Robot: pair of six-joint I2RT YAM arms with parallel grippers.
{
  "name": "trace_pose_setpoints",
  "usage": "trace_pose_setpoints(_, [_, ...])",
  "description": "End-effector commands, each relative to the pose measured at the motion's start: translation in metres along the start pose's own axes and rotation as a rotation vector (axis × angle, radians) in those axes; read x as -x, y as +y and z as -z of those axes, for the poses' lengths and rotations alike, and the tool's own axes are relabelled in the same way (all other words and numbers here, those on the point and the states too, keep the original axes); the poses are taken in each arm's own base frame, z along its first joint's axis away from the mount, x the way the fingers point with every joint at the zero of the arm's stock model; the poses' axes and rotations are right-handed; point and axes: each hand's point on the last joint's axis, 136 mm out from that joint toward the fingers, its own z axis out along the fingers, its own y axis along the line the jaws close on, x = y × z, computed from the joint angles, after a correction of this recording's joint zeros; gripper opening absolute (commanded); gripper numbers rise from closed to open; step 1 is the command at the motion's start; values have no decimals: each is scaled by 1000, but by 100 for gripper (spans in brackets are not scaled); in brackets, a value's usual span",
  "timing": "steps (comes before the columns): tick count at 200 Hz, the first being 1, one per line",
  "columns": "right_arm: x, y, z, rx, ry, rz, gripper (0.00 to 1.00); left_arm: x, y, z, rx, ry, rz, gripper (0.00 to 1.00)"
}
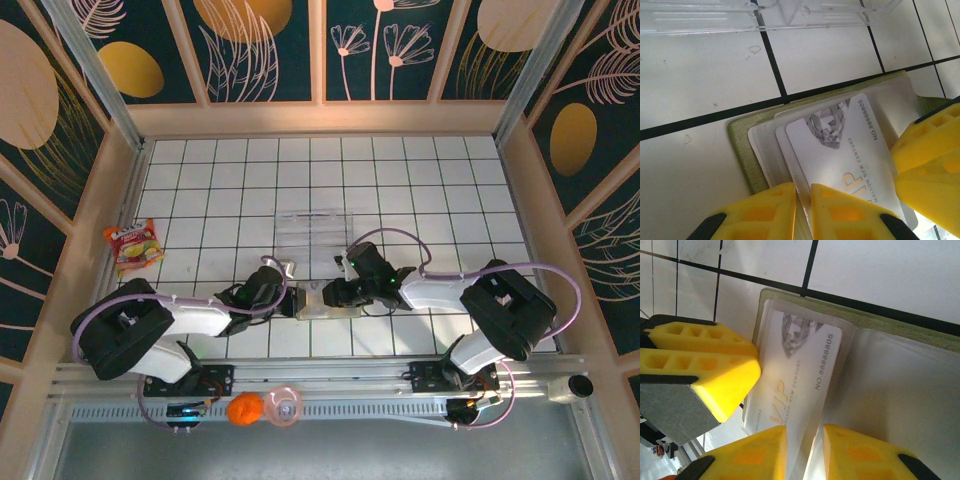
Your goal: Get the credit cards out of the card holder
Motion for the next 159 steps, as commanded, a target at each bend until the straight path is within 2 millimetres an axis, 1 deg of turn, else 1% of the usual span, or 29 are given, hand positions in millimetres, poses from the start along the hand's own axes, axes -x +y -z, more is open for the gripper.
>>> trace_pose_setpoints(1, [-3, 0, 7, 28, -5, 0, 25, -13, 6, -2, 12, 51, 20, 16])
trace_pose_setpoints(28, [-3, 6, 11, 62, -12, 5, 25, -14, 7, -2, 10, 54, 25, 15])
trace_pose_setpoints(56, [-5, 6, 9, 76, 0, 2, 23, -14, 6, -2, 6, 51, 26, 14])
trace_pose_setpoints(91, [-7, 5, 6, 81, 9, -3, 19, -14, 6, -1, 8, 51, 27, 13])
trace_pose_setpoints(120, [-8, 3, 5, 76, 13, -9, 14, -14, 7, -1, 11, 49, 26, 13])
trace_pose_setpoints(129, [-8, 2, 5, 75, 12, -9, 14, -14, 6, -1, 8, 48, 26, 13])
trace_pose_setpoints(145, [-9, 0, 4, 64, 12, -17, 18, -13, 6, 0, 8, 46, 28, 13])
trace_pose_setpoints(159, [-9, -1, 4, 63, 12, -17, 19, -13, 6, 0, 6, 45, 27, 13])
